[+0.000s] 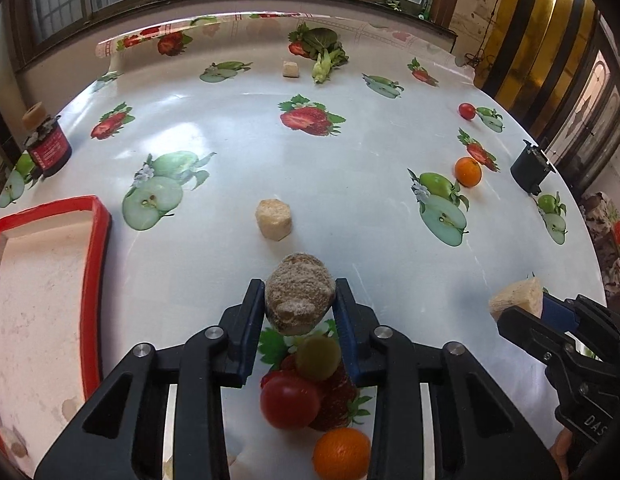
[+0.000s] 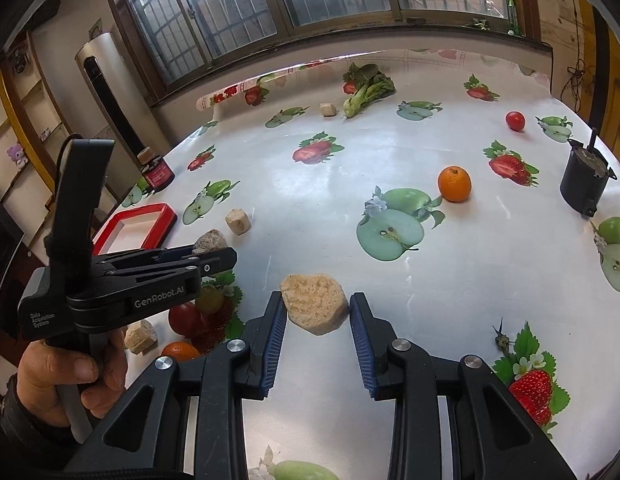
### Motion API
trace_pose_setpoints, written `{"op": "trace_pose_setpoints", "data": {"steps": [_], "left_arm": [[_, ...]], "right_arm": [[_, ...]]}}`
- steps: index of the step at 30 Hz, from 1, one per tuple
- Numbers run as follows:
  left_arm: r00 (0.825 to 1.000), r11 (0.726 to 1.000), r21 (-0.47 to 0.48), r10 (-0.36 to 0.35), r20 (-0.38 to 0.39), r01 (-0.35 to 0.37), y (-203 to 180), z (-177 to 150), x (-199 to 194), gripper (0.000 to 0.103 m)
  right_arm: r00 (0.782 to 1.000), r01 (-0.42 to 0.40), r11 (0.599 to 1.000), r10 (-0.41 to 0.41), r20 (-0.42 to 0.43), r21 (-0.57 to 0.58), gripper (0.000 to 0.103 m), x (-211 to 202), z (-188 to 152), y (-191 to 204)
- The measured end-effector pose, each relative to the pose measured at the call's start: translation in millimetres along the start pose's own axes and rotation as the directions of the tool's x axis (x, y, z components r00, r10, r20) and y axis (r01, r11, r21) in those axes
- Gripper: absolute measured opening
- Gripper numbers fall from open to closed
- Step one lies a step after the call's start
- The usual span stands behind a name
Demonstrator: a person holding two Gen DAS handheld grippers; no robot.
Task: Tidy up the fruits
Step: 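Carry the beige block in the right tool while the left tool carries the ball to the tray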
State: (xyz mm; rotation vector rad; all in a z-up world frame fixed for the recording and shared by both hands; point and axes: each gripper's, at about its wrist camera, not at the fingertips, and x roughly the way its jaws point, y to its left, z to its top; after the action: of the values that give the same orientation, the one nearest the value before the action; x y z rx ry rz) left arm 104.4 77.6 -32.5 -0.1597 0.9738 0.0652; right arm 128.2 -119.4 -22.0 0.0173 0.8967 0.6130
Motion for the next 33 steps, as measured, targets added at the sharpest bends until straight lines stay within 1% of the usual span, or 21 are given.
{"op": "trace_pose_setpoints", "data": {"steps": [3, 6, 12, 24, 33], "left_arm": [[1.0, 1.0, -0.019, 0.007, 0.024, -0.006, 9.4, -8.3, -15.7, 0.032], [0.998, 0.999, -0.024, 0.039, 0.051, -0.038, 17.5, -18.3, -30.5, 0.032], [0.993, 0.996, -0.053, 0.074, 0.092, -0.069, 38.7, -38.6, -55.6, 0.032], [0.988, 0.984, -0.145, 0.117, 0.101, -0.102, 89.1, -68.1, -79.9, 0.032], [0.985, 0.975, -0.189, 0.136, 0.102, -0.115, 115.8, -77.9, -89.2, 0.032]], "right_arm": [[1.0, -0.013, 1.0, 0.013, -0.002, -0.007, 0.034, -0.1, -1.9, 8.5], [1.0, -0.029, 0.999, 0.029, -0.001, -0.02, 0.034, -0.8, -3.9, 20.2], [0.997, -0.072, 0.996, 0.071, -0.008, -0.058, 0.033, 1.1, -8.3, 50.7], [0.988, -0.153, 0.979, 0.148, -0.046, -0.134, 0.033, 12.7, -17.5, 111.2], [0.981, -0.193, 0.964, 0.183, -0.069, -0.182, 0.033, 22.3, -17.9, 147.3]]}}
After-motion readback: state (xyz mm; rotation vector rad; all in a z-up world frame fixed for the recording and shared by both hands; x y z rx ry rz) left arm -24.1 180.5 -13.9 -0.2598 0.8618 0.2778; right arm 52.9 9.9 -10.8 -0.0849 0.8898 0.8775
